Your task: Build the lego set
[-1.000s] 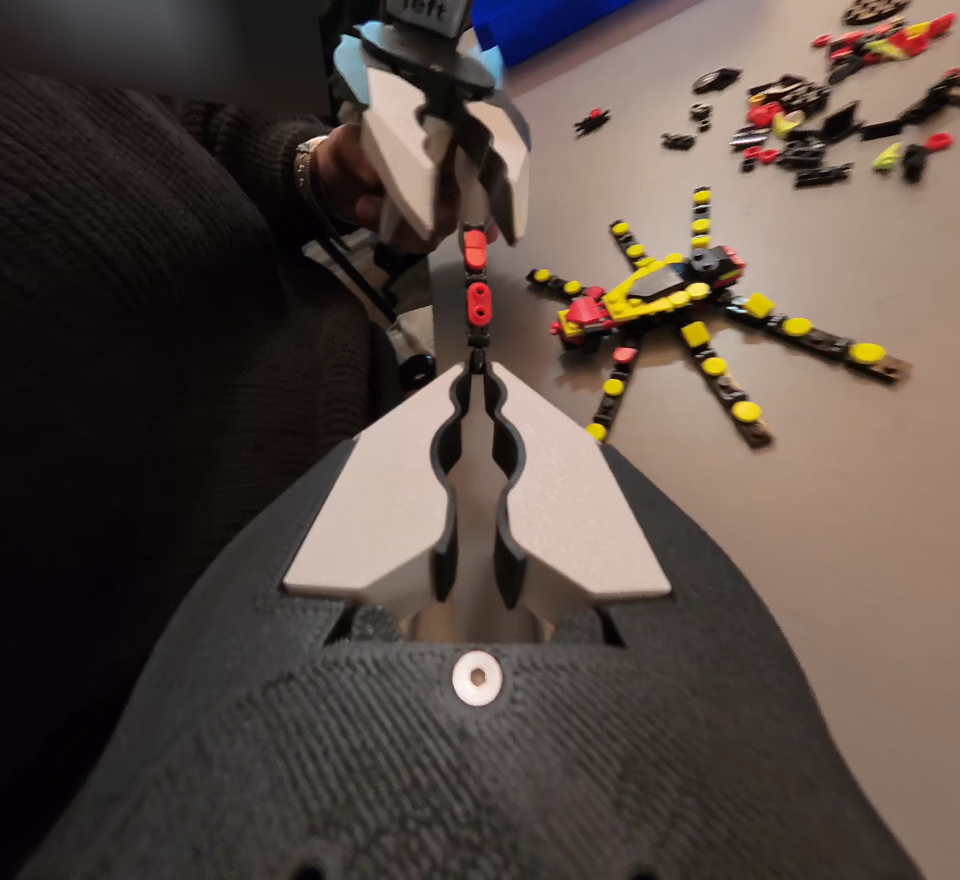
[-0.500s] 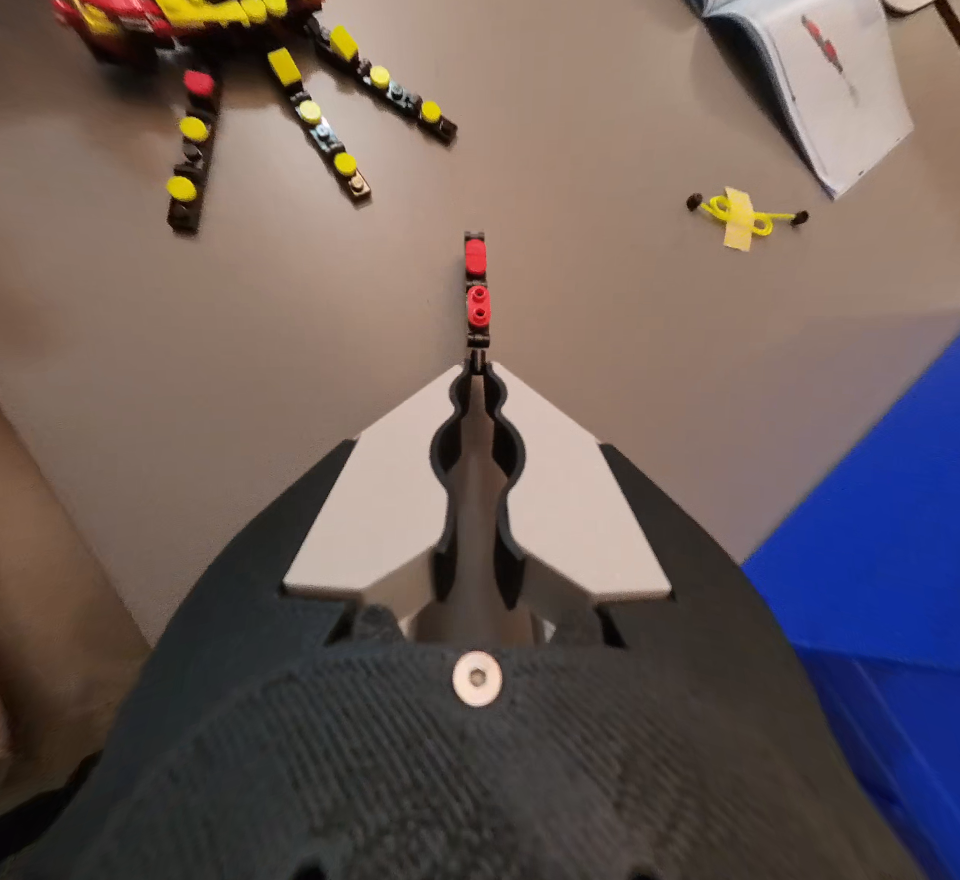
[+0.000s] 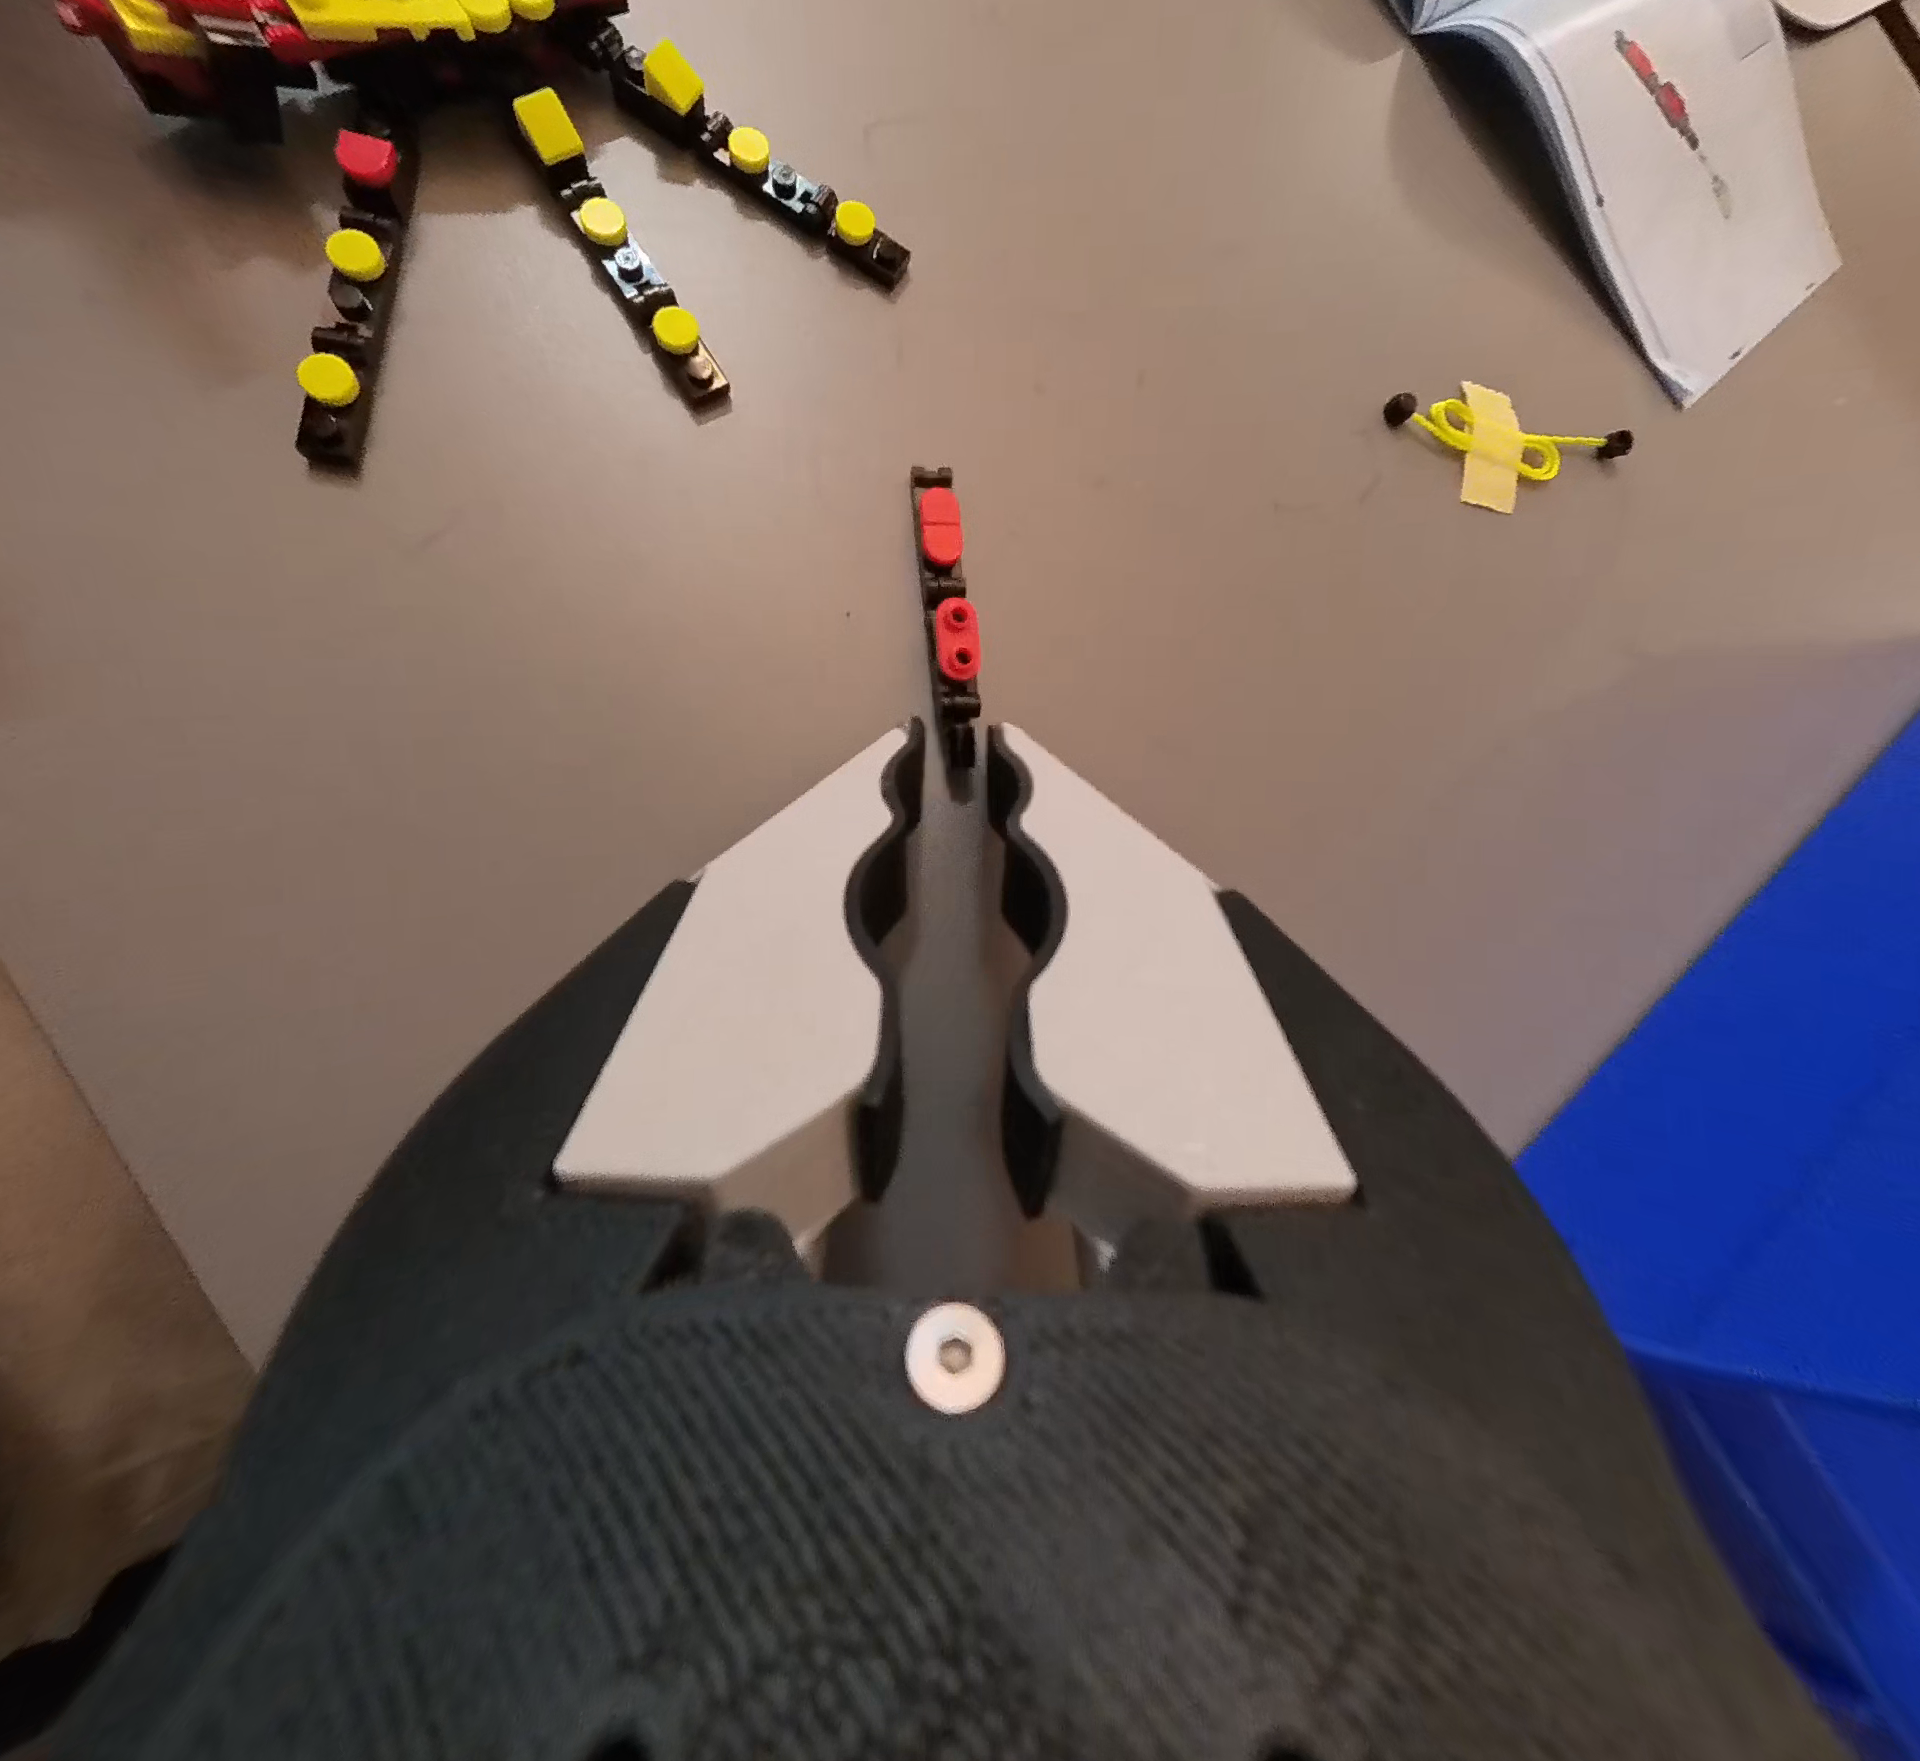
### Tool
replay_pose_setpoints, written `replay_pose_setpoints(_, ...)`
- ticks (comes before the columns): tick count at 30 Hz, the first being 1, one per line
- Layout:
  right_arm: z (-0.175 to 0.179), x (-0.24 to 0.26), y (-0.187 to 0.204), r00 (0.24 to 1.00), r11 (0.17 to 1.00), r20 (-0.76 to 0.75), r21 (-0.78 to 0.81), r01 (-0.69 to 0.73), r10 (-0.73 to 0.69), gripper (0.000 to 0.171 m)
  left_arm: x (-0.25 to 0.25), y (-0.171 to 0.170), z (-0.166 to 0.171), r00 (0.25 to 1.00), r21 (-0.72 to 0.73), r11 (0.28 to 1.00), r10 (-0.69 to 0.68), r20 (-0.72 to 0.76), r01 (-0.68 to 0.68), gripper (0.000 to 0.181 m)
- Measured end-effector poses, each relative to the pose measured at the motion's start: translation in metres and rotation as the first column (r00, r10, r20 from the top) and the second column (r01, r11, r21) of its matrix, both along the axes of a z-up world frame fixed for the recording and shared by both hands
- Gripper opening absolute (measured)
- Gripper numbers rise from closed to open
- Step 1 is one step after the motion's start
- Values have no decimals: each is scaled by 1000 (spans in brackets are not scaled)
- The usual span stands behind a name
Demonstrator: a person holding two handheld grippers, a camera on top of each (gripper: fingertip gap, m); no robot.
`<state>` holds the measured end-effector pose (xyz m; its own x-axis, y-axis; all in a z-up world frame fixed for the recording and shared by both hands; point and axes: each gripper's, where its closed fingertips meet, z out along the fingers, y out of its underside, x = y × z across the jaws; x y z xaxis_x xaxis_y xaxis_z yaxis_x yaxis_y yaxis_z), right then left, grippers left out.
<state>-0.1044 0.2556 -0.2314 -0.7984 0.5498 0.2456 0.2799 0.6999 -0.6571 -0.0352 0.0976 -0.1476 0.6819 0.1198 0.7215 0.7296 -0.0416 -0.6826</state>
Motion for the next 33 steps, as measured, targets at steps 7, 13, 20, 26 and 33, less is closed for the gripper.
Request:
replay_pose_setpoints(7,15,-1,-5,1000,995,-10,-101,7,-8,20,-1,0,1,1000,6,1000,7,3,-7,45)
replay_pose_setpoints(13,48,-14,-32,998,952,-54,-307,0,-17,23,-2,0,4,1000,20,1000,15,8,-15,43)
replay_pose_setpoints(20,57,-52,-110,979,953,-108,-232,-196,176,15,0,-2,8,1000,31,999,20,-3,-20,41)
replay_pose_setpoints(26,30,-84,-181,933,922,-31,-146,-359,358,16,-1,-7,9,998,6,999,41,-49,-41,40)
replay_pose_setpoints(33,-1,-109,-200,917,918,45,-9,-397,397,10,-6,-13,11,996,12,998,64,-58,-64,39)
